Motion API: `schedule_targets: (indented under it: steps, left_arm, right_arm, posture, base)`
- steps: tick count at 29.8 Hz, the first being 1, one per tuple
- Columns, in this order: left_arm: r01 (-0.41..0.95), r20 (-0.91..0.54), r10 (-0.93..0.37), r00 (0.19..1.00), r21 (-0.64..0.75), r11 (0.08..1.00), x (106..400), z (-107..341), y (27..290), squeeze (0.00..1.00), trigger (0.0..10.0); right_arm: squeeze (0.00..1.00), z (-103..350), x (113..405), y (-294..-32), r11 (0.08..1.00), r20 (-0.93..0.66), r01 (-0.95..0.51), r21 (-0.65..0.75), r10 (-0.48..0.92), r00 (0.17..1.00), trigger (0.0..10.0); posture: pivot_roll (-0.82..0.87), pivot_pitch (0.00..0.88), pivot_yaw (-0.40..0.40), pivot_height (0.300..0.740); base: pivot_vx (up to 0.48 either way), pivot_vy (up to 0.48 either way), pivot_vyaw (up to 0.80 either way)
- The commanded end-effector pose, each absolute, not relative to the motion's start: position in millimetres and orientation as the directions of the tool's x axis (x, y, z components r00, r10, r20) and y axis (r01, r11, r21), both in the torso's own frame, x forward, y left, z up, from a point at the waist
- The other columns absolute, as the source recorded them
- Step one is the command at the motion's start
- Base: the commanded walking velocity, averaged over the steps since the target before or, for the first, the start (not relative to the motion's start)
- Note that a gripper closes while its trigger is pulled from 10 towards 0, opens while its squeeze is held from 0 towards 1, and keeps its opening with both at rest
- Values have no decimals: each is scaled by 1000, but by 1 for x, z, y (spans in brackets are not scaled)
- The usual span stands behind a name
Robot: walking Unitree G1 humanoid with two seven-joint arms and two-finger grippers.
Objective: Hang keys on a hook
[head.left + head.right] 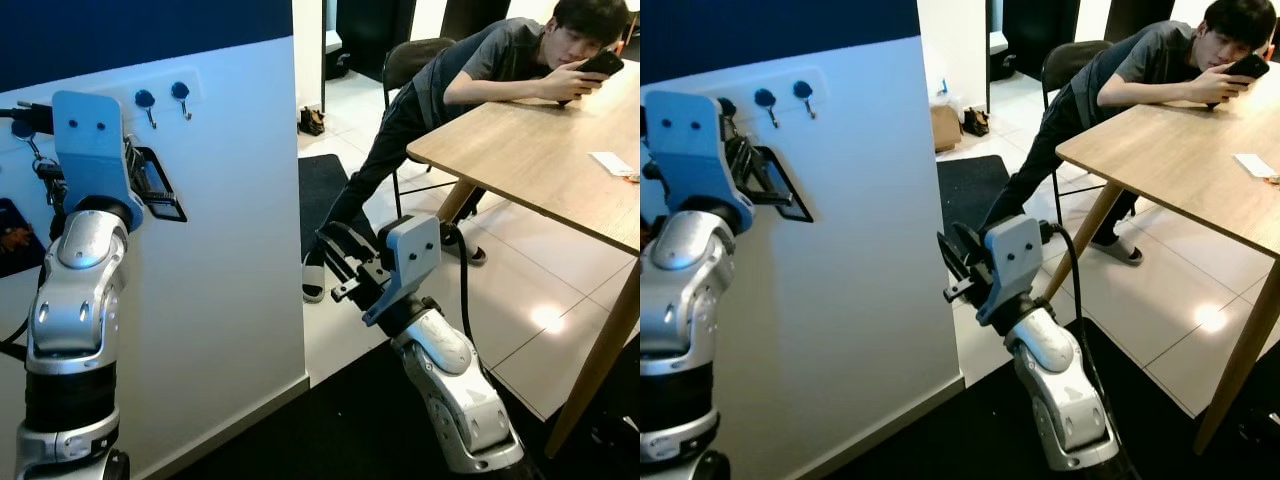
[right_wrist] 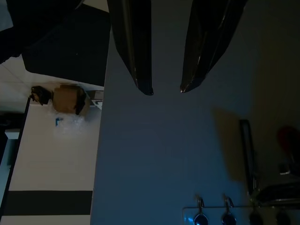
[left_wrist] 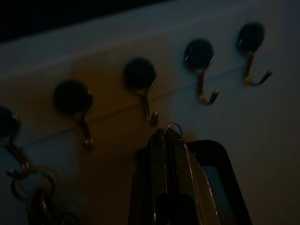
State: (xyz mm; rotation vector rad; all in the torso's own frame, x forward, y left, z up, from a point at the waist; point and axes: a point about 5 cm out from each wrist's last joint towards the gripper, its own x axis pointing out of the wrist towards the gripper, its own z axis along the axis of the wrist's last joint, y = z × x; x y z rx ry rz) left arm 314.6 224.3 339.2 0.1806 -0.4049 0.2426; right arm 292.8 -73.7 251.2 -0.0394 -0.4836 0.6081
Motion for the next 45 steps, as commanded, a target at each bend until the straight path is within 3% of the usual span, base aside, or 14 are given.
schedule_targets:
  steps: [1,10,18,45]
  left_arm:
    - [-302,437,225,871,115,946,312,346,232,0,10000]
    - [-306,462,217,860,127,943,308,353,238,0,10000]
    - [-213,478,102,873,184,960,296,353,228,0,10000]
    - [-247,495,138,858,161,956,304,360,229,0,10000]
  right_arm:
    - [0,255,288,-70,815,434,-550,-182,569,699,10000]
    - [0,253,288,-71,816,428,-548,-185,569,702,10000]
    - [0,250,287,-70,810,417,-555,-190,578,701,10000]
    - [0,252,288,-67,806,422,-561,-189,582,695,10000]
  posture:
    - [91,229,81,740]
    - [90,229,79,740]
    - [101,230,72,740]
    - [94,223,75,740]
  base:
    - [0,0,0]
    - [0,0,0]
    - [0,0,0]
    - [0,0,0]
